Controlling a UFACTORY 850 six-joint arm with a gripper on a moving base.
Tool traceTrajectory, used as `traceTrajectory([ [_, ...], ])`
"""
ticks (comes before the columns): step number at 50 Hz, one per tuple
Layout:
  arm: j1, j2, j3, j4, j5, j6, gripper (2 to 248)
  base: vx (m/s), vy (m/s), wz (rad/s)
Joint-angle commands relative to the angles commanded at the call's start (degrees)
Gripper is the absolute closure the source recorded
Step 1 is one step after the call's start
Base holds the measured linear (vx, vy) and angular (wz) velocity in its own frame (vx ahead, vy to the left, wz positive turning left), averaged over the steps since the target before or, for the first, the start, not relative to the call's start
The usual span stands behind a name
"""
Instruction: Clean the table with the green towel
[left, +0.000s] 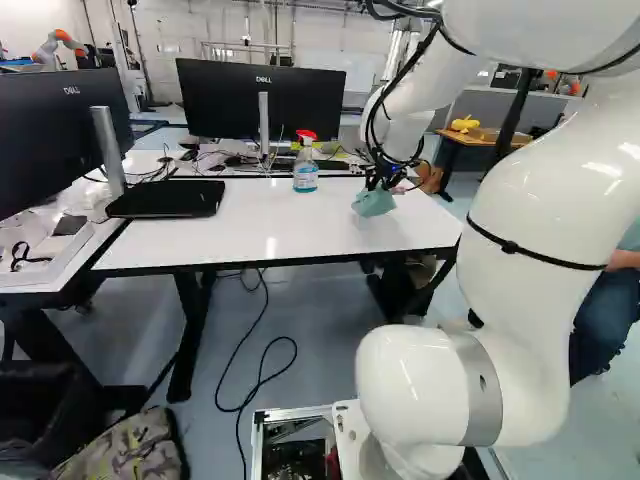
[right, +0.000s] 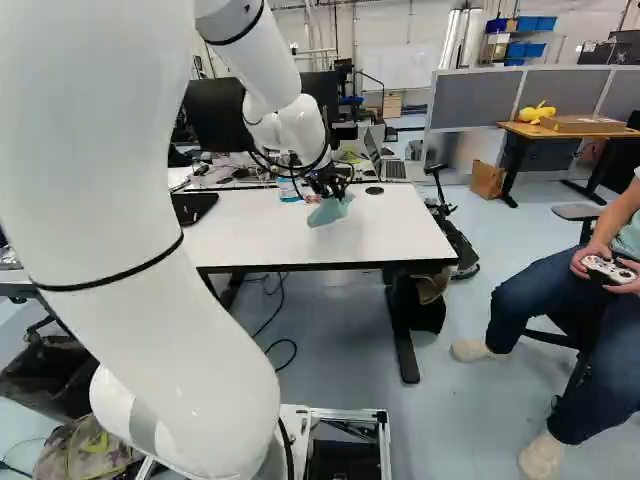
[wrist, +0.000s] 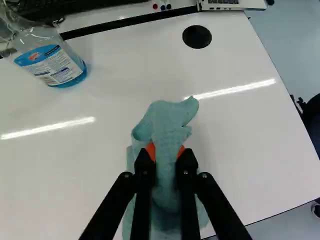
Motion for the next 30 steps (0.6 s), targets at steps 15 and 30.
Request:
traceTrajectory([
  [15,-2.61,-1.92,-2.12,0.0,0.0,0.0,193,0.0,0.0,0.0],
  [30,-5.16,-3.62,-4.03,0.0,0.0,0.0,193,0.0,0.0,0.0],
])
